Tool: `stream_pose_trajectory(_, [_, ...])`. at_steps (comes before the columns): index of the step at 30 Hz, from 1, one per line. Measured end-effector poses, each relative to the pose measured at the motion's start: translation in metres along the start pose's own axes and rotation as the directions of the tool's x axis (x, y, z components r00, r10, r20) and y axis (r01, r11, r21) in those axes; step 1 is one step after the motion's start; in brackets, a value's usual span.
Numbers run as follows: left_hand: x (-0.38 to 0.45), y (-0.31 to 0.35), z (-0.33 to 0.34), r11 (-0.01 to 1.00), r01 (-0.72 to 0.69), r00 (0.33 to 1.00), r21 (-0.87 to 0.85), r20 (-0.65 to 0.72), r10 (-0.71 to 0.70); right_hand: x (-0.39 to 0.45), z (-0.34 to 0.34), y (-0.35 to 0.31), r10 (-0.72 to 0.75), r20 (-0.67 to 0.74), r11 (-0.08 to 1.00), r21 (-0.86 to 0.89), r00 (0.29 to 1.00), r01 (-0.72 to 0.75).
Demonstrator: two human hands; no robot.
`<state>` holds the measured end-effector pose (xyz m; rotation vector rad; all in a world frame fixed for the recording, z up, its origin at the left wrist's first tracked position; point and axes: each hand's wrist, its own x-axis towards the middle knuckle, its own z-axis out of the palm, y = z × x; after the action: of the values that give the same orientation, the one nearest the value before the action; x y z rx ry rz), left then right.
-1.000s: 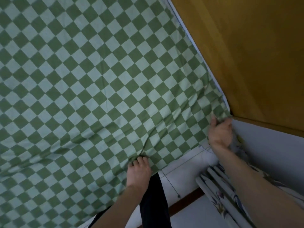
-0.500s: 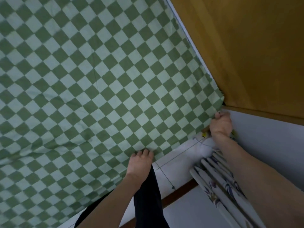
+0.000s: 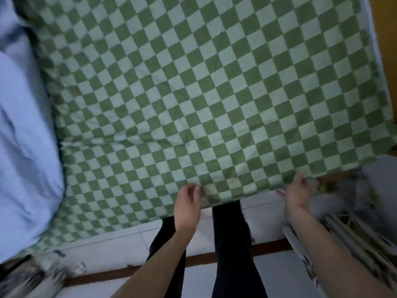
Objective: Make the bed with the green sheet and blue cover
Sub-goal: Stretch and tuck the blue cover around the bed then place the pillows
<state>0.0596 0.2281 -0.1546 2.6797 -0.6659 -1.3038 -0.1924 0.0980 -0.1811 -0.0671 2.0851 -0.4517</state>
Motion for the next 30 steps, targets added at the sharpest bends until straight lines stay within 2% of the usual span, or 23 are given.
stream_pose_trajectory(1, [0.008, -0.022, -0.018, 0.972, 0.192, 0.974, -0.136, -0.099, -0.206, -0.017, 0.015, 0.020, 0.041, 0.041, 0.999, -0.010, 0.998, -0.040])
stream_pose_trajectory(2, [0.017, -0.045, -0.036, 0.893, 0.353, 0.899, -0.278, -0.163, -0.406, -0.035, 0.031, 0.040, 0.089, 0.066, 0.996, -0.016, 0.994, -0.088])
stream_pose_trajectory(3, [0.025, -0.068, -0.054, 0.773, 0.478, 0.792, -0.417, -0.175, -0.584, -0.054, 0.046, 0.058, 0.133, 0.085, 0.991, -0.027, 0.987, -0.131])
stream_pose_trajectory(4, [0.033, -0.091, -0.071, 0.622, 0.556, 0.685, -0.552, -0.120, -0.719, -0.072, 0.060, 0.075, 0.173, 0.108, 0.985, -0.040, 0.979, -0.170])
stream_pose_trajectory(5, [0.039, -0.113, -0.087, 0.464, 0.592, 0.604, -0.659, -0.019, -0.797, -0.090, 0.075, 0.092, 0.212, 0.126, 0.977, -0.064, 0.969, -0.205])
stream_pose_trajectory(7, [0.048, -0.150, -0.115, 0.206, 0.607, 0.512, -0.767, 0.180, -0.840, -0.122, 0.102, 0.125, 0.292, 0.149, 0.953, -0.127, 0.945, -0.275])
stream_pose_trajectory(8, [0.052, -0.164, -0.126, 0.116, 0.592, 0.490, -0.797, 0.242, -0.838, -0.137, 0.115, 0.141, 0.329, 0.163, 0.938, -0.169, 0.930, -0.302])
stream_pose_trajectory(9, [0.056, -0.178, -0.134, 0.070, 0.572, 0.476, -0.817, 0.261, -0.840, -0.152, 0.127, 0.156, 0.357, 0.182, 0.922, -0.229, 0.916, -0.314])
stream_pose_trajectory(12, [0.063, -0.211, -0.140, 0.048, 0.538, 0.463, -0.842, 0.248, -0.851, -0.191, 0.158, 0.193, 0.422, 0.273, 0.857, -0.433, 0.865, -0.281])
stream_pose_trajectory(16, [0.059, -0.241, -0.133, 0.064, 0.494, 0.559, -0.867, 0.261, -0.787, -0.233, 0.193, 0.236, 0.511, 0.306, 0.780, -0.558, 0.803, -0.284])
stream_pose_trajectory(18, [0.059, -0.248, -0.131, 0.050, 0.436, 0.573, -0.898, 0.235, -0.785, -0.249, 0.211, 0.255, 0.510, 0.317, 0.787, -0.547, 0.800, -0.285])
stream_pose_trajectory(22, [0.049, -0.266, -0.133, -0.030, 0.437, 0.623, -0.899, 0.327, -0.711, -0.266, 0.239, 0.281, 0.396, 0.254, 0.867, -0.419, 0.882, -0.268])
stream_pose_trajectory(25, [0.031, -0.290, -0.125, -0.081, 0.485, 0.603, -0.871, 0.400, -0.691, -0.273, 0.241, 0.298, 0.281, 0.206, 0.917, -0.344, 0.937, -0.200])
stream_pose_trajectory(28, [0.026, -0.302, -0.127, -0.112, 0.552, 0.629, -0.826, 0.500, -0.595, -0.281, 0.235, 0.314, 0.211, 0.122, 0.938, -0.305, 0.970, -0.166])
stream_pose_trajectory(30, [0.032, -0.312, -0.142, -0.076, 0.594, 0.667, -0.801, 0.544, -0.509, -0.284, 0.234, 0.322, 0.180, 0.116, 0.942, -0.306, 0.977, -0.137])
